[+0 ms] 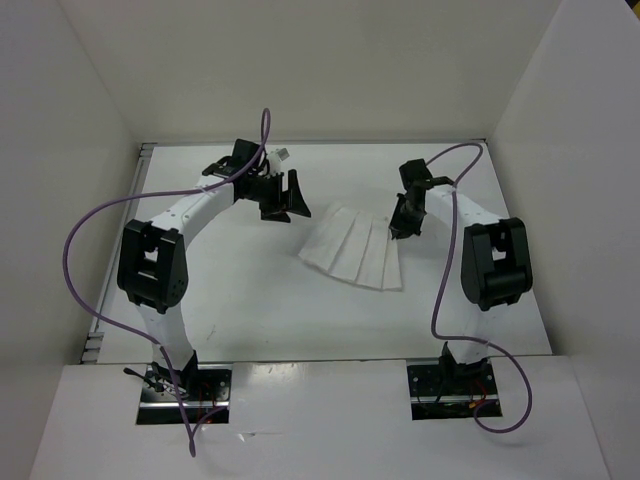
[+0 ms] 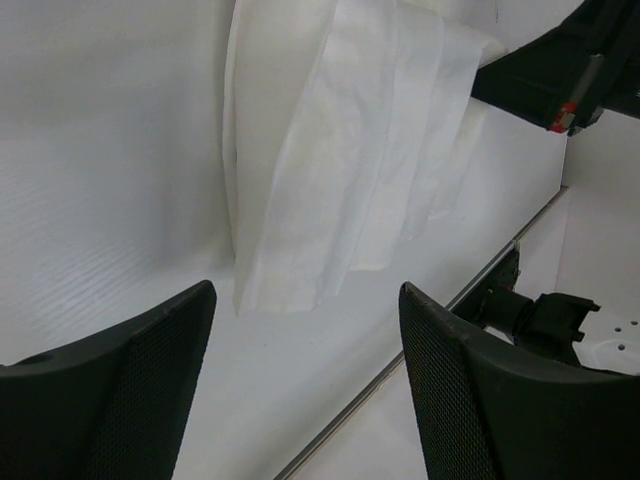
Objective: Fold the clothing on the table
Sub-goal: Fold the skirt
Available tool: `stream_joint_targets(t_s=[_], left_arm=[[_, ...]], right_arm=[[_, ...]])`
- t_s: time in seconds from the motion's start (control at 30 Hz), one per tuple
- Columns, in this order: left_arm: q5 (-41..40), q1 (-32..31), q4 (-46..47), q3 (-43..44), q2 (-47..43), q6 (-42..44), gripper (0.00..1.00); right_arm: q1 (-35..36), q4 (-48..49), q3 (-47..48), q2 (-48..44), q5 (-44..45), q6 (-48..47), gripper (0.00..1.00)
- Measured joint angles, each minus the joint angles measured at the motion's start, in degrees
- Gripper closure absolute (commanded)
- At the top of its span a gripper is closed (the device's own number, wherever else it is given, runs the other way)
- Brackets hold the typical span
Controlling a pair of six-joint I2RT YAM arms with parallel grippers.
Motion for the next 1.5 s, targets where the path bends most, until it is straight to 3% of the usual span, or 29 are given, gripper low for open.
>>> stream_joint_targets(t_s=[0.3,0.57,0.63,0.67,0.77,0.9,1.07,1.23,1.33,1.5], left_arm=[[0.0,0.1,-0.3,0.0,0.0,0.0,0.19],[-0.7,0.1,-0.6,-0.7,0.0,0.0,0.19],[-1.1,0.2,-0.7,-1.5,0.0,0.0,0.19],[-1.1,0.2,-0.7,-2.0,0.0,0.0,0.19],[-1.4,0.4,-1.0,-2.7,0.0,0.0,0.19],[-1.6,0.6,-1.1,-2.8,0.0,0.0,0.19],[-2.8,-0.5,-2.5,-1.7,0.0,1.4,0.26],[0.0,-3.3,-2.4,2.8,0.0,2.5,0.4],[2.1,-4.3,-1.3,3.8,0.0,2.6,0.41],[2.8,-4.2,0.0,0.5,-0.7,2.6,0.3]], right_arm=[[0.0,0.3,8.4,-4.5,-2.4,-0.9,1.0],[-0.8,5.2,15.1,10.4,-4.4,-2.6,1.0],[-1.0,6.2,15.0,14.2,-4.3,-2.7,0.91],[-1.0,6.4,15.0,15.4,-4.1,-2.8,0.78],[-1.1,6.7,15.1,16.1,-2.1,-3.1,0.58],[-1.1,5.9,16.0,14.5,3.1,-4.0,0.49],[-1.1,3.6,15.1,3.7,8.4,-3.3,0.49],[-1.1,3.6,15.0,-4.9,5.8,-2.7,0.49],[-1.4,4.9,13.0,-4.3,2.7,-2.4,0.49],[-3.5,6.2,6.4,4.3,-1.9,-2.2,0.52]])
